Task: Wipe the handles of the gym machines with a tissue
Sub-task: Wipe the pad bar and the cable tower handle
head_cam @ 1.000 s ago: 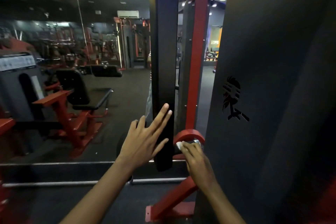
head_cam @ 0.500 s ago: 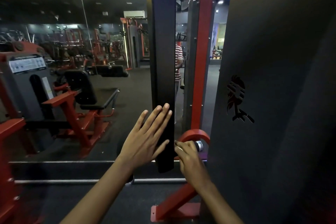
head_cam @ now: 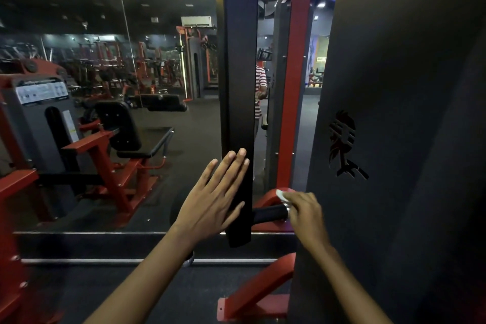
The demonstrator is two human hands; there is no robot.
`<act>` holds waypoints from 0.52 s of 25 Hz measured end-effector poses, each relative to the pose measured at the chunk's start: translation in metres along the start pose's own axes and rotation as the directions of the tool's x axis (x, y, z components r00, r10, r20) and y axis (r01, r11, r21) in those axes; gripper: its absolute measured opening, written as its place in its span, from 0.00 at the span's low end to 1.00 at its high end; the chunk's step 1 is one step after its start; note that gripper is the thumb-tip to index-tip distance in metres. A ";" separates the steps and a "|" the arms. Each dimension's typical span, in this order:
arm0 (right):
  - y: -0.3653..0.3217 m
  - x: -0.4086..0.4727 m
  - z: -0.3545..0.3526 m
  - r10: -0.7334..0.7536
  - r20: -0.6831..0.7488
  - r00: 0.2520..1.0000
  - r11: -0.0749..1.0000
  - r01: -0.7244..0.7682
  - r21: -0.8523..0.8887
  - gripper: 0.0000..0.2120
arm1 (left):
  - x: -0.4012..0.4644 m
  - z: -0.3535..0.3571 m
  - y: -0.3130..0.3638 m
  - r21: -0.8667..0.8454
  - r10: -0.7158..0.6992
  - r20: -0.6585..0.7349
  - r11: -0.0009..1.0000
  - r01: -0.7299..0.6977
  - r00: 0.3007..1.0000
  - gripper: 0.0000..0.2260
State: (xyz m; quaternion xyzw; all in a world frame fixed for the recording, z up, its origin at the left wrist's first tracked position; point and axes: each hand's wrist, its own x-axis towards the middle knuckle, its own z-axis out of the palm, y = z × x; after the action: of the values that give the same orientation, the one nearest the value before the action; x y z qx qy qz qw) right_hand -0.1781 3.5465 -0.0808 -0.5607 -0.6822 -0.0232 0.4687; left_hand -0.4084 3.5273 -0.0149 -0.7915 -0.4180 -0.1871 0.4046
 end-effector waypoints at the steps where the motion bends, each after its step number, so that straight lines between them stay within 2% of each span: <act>1: -0.012 0.009 0.004 -0.027 0.063 0.998 0.999 0.025 0.038 0.19 | 0.001 0.000 0.001 0.009 0.003 -0.004 1.000 -0.003 1.000 0.35; 2: -0.024 0.016 0.008 -0.067 0.184 0.981 0.997 0.059 0.048 0.17 | 0.001 0.000 0.002 0.018 0.005 -0.006 1.000 -0.005 1.000 0.35; 4: -0.039 0.026 0.020 -0.098 0.445 0.890 0.991 0.131 -0.043 0.13 | 0.001 0.000 0.003 0.028 0.008 -0.008 1.000 -0.008 1.000 0.35; 6: -0.044 0.036 0.024 -0.060 0.606 0.793 0.977 0.173 -0.129 0.12 | 0.001 0.000 0.002 0.035 0.009 -0.012 0.999 -0.009 1.000 0.36; 9: -0.030 0.052 0.014 -0.019 0.721 0.693 0.959 0.217 -0.183 0.12 | 0.001 -0.001 0.001 0.061 0.019 -0.014 0.998 -0.018 1.000 0.36; 11: -0.008 0.061 0.008 0.016 0.725 0.688 0.922 0.271 -0.277 0.12 | 0.000 -0.002 0.002 0.073 0.023 -0.016 0.997 -0.022 1.000 0.36; 13: 0.019 0.067 0.010 0.115 0.712 0.692 0.863 0.286 -0.417 0.11 | -0.001 -0.002 0.002 0.081 0.023 -0.019 0.996 -0.021 1.000 0.36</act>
State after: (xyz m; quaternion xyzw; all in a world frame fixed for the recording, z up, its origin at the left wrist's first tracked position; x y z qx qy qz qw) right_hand -0.1647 3.6090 -0.0517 -0.5918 -0.8061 -0.0007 0.0027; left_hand -0.4071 3.5239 -0.0154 -0.7771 -0.4126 -0.1736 0.4425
